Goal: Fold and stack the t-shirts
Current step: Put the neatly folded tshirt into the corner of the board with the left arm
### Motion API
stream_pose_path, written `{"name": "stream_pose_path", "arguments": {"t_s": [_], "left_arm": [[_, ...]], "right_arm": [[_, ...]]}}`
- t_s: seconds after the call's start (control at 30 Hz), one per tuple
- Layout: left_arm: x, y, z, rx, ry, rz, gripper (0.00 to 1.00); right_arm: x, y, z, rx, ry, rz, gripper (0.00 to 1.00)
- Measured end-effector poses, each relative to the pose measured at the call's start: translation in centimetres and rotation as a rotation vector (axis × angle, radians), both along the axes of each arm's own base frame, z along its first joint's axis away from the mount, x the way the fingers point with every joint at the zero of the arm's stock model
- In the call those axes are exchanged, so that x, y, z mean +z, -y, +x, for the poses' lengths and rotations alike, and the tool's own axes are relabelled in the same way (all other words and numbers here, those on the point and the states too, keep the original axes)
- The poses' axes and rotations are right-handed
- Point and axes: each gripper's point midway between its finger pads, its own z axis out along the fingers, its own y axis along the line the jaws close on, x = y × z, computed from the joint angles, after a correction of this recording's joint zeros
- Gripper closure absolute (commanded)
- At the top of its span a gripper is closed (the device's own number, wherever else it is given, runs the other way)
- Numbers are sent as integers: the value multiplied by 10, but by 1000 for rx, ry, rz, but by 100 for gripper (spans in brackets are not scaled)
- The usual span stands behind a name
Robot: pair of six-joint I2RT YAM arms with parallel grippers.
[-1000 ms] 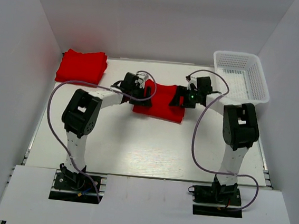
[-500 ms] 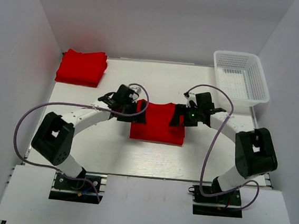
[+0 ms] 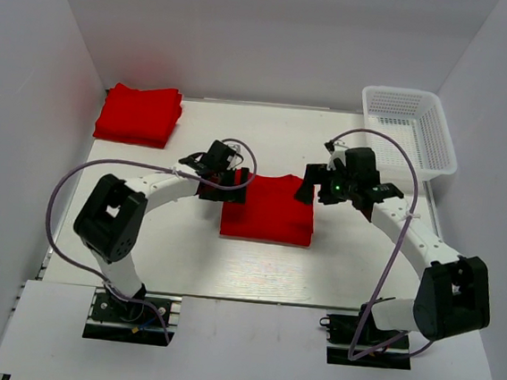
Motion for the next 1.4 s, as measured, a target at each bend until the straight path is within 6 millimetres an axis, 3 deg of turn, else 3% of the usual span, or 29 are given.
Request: {"name": "stream_pose_path", "arguments": {"t_s": [0.1, 0.2, 0.57, 0.67, 0.77, 0.9, 1.07, 1.23, 1.4], "left_arm": [[-21, 0, 2, -1, -30, 24, 0], [-39, -5, 2, 11, -54, 64, 12], [-46, 6, 20, 28, 10, 116, 47], [-47, 15, 24, 23, 31, 89, 62], [-46, 24, 27, 6, 44, 47, 99], [-45, 35, 34, -22, 67, -17, 100], [-42, 34, 38, -43, 95, -20, 100], [-34, 20, 40, -64, 140, 74, 100], [-3, -1, 62, -56, 232, 201, 100]], "right_arm": [[0, 4, 0, -18, 1, -16, 9], [1, 8, -1, -35, 1, -29, 9], [6, 17, 1, -79, 26, -56, 9], [6, 19, 0, -90, 28, -62, 9], [10, 22, 1, -103, 44, -66, 9], [12, 28, -1, -123, 61, -78, 9], [11, 34, -4, -144, 73, -93, 9], [10, 38, -4, -160, 78, -107, 9], [11, 41, -1, -177, 90, -116, 9]]}}
